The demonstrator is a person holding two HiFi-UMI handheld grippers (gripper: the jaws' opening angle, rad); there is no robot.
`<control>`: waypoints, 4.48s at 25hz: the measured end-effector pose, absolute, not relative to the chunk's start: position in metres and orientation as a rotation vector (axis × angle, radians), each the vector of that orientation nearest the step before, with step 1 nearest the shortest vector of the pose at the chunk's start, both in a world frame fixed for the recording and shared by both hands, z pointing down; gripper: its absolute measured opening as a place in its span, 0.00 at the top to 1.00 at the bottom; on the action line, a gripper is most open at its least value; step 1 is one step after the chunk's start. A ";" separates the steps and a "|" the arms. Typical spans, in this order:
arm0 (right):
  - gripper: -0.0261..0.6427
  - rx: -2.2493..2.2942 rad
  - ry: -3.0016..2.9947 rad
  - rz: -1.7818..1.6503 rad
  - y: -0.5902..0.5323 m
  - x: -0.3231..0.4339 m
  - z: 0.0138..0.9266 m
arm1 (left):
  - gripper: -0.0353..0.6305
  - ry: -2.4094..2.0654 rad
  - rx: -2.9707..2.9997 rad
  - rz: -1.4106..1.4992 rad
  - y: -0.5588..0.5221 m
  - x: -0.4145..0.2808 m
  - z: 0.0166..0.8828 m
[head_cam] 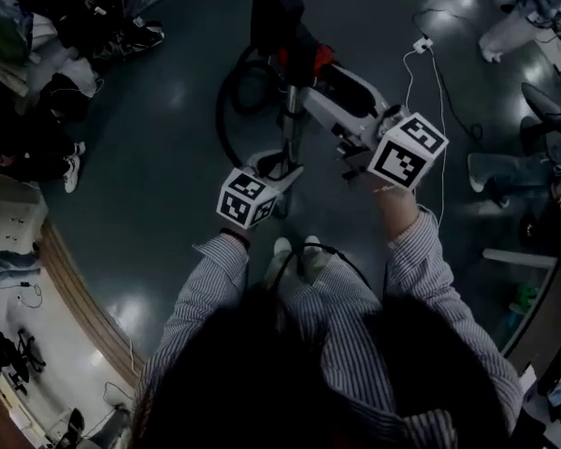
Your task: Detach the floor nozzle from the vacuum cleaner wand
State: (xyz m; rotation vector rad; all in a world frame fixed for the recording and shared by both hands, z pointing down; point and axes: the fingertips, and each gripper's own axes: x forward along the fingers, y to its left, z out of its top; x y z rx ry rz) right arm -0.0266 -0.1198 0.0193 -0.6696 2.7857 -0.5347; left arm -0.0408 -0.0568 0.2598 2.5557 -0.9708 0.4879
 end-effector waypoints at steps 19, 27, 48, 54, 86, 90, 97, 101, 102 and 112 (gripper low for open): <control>0.65 -0.324 3.003 -0.617 -0.080 -0.073 -0.021 | 0.68 -1.007 2.584 0.572 0.010 -0.057 0.251; 0.66 -0.326 3.055 -0.659 -0.077 -0.063 -0.016 | 0.68 -0.959 2.580 0.598 0.015 -0.044 0.253; 0.67 -0.094 2.873 -0.565 -0.092 -0.017 -0.067 | 0.68 -0.841 2.762 0.248 -0.003 -0.011 0.206; 0.67 -0.143 2.888 -0.390 -0.089 -0.013 -0.088 | 0.68 -0.918 2.804 0.142 -0.008 -0.009 0.187; 0.68 -0.206 2.937 -0.504 -0.080 -0.008 -0.083 | 0.71 -0.733 2.811 0.224 -0.015 0.016 0.179; 0.68 -0.188 2.980 -0.358 -0.080 0.002 -0.093 | 0.71 -0.720 2.806 0.258 -0.014 0.009 0.180; 0.68 -0.392 2.873 -0.468 -0.099 0.020 -0.071 | 0.71 -0.951 2.681 0.092 -0.024 -0.037 0.172; 0.68 -0.500 2.737 -0.782 -0.104 0.010 -0.003 | 0.71 -1.056 2.659 -0.016 -0.031 -0.058 0.138; 0.68 -0.515 2.701 -0.850 -0.104 0.008 0.011 | 0.71 -1.078 2.655 -0.033 -0.032 -0.063 0.132; 0.68 -0.633 2.508 -1.030 -0.091 -0.002 0.077 | 0.71 -1.157 2.612 0.076 -0.024 -0.083 0.140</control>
